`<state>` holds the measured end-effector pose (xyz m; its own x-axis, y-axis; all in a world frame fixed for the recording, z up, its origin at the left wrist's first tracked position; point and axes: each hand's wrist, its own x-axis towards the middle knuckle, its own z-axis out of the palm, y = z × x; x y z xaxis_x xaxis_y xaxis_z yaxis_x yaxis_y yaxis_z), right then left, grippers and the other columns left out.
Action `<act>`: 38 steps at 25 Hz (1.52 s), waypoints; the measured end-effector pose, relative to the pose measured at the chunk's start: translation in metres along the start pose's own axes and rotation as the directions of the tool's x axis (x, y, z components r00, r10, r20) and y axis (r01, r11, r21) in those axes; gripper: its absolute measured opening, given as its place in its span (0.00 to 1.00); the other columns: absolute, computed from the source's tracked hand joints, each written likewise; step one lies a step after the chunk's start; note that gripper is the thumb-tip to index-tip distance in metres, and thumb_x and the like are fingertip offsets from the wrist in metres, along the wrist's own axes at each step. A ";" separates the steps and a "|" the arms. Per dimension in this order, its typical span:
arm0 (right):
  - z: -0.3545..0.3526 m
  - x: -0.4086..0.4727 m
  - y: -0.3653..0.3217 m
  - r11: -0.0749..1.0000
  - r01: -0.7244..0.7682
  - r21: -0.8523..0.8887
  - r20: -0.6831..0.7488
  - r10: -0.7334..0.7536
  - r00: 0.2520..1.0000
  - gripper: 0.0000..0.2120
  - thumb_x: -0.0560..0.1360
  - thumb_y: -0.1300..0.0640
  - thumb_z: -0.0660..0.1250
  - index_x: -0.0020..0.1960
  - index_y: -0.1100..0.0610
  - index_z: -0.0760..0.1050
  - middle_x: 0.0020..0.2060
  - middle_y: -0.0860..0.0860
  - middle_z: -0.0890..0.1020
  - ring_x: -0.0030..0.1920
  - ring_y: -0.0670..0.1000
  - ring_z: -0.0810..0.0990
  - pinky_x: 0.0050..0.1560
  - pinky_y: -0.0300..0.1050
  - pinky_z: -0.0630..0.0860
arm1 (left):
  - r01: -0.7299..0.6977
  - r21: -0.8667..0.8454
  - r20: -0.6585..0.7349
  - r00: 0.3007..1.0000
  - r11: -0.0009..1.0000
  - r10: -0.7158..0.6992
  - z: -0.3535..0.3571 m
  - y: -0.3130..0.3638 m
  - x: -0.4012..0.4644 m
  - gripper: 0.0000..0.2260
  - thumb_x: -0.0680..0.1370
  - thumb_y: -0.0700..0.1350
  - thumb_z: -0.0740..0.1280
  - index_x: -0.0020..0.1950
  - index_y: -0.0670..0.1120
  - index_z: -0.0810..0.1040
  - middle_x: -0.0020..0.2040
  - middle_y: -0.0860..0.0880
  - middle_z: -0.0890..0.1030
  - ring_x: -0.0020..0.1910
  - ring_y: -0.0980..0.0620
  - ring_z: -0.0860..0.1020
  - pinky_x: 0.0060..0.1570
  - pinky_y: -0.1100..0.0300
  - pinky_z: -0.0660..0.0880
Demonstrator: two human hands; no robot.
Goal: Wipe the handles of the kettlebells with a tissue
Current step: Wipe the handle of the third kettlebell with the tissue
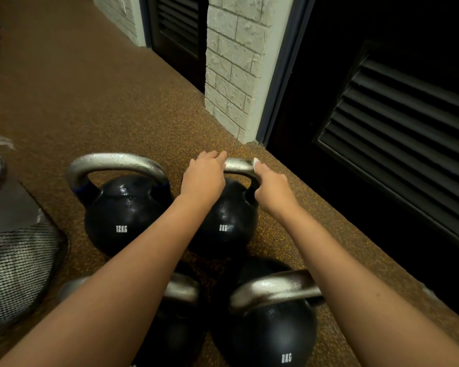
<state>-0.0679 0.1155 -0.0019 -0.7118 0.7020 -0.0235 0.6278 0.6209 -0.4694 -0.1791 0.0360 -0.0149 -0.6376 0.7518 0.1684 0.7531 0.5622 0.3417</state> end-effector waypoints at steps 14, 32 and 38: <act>0.005 0.017 -0.006 0.916 -0.338 0.217 0.052 0.335 0.941 0.25 0.76 0.67 0.57 0.72 0.56 0.64 0.62 0.59 0.73 0.64 0.59 0.70 0.63 0.50 0.70 | 0.021 -0.015 0.021 1.000 1.000 -0.021 -0.003 0.003 -0.002 0.19 0.80 0.38 0.55 0.72 0.46 0.64 0.69 0.45 0.69 0.69 0.46 0.65 0.68 0.49 0.61; -0.002 -0.011 -0.015 0.798 -0.478 0.367 0.158 0.453 0.877 0.17 0.76 0.43 0.61 0.53 0.56 0.78 0.46 0.55 0.80 0.50 0.55 0.77 0.47 0.42 0.69 | -0.011 -0.008 0.003 1.000 1.000 0.011 0.000 -0.003 -0.001 0.21 0.80 0.37 0.55 0.73 0.47 0.63 0.71 0.45 0.68 0.72 0.46 0.62 0.69 0.50 0.61; 0.006 -0.001 -0.017 0.796 -0.517 0.315 0.155 0.495 0.855 0.22 0.75 0.41 0.63 0.56 0.57 0.79 0.46 0.54 0.80 0.42 0.54 0.76 0.46 0.45 0.69 | -0.021 0.008 0.007 1.000 1.000 0.021 0.000 -0.002 0.000 0.21 0.79 0.37 0.55 0.72 0.46 0.64 0.69 0.45 0.69 0.71 0.46 0.63 0.68 0.50 0.62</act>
<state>-0.0801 0.1021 0.0007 -0.3469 0.8534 -0.3891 0.7688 0.0211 -0.6391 -0.1808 0.0350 -0.0151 -0.6203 0.7659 0.1692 0.7677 0.5487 0.3308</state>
